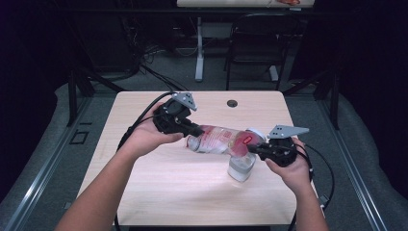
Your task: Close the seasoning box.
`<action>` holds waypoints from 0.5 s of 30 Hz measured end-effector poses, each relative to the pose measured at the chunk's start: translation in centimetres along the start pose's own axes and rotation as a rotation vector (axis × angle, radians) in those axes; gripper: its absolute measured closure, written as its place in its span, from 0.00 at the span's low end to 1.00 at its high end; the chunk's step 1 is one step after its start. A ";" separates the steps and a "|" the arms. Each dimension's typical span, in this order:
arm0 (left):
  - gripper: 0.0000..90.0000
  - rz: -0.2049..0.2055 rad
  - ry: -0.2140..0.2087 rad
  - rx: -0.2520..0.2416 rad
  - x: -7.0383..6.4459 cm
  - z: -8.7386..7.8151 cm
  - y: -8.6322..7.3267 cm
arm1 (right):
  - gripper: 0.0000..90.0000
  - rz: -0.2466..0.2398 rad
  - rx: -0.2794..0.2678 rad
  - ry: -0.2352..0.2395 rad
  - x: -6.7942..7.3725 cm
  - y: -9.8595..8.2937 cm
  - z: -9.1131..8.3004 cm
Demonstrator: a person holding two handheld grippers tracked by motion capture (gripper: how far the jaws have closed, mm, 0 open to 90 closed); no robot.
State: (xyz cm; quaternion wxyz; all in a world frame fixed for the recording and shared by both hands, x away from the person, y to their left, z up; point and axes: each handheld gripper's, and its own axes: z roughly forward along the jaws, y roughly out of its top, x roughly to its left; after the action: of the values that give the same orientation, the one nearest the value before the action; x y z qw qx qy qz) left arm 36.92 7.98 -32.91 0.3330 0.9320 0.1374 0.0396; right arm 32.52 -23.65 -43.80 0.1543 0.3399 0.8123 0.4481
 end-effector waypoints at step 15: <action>0.96 -0.010 -0.012 -0.008 0.1 0.0 0.0 | 0.94 0.011 -0.017 0.002 -0.1 0.0 -0.2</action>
State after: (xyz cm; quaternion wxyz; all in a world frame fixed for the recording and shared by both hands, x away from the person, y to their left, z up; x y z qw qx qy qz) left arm 37.06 8.00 -32.94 0.3378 0.9302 0.1397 0.0327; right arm 32.51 -23.86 -43.72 0.1541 0.3427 0.8067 0.4562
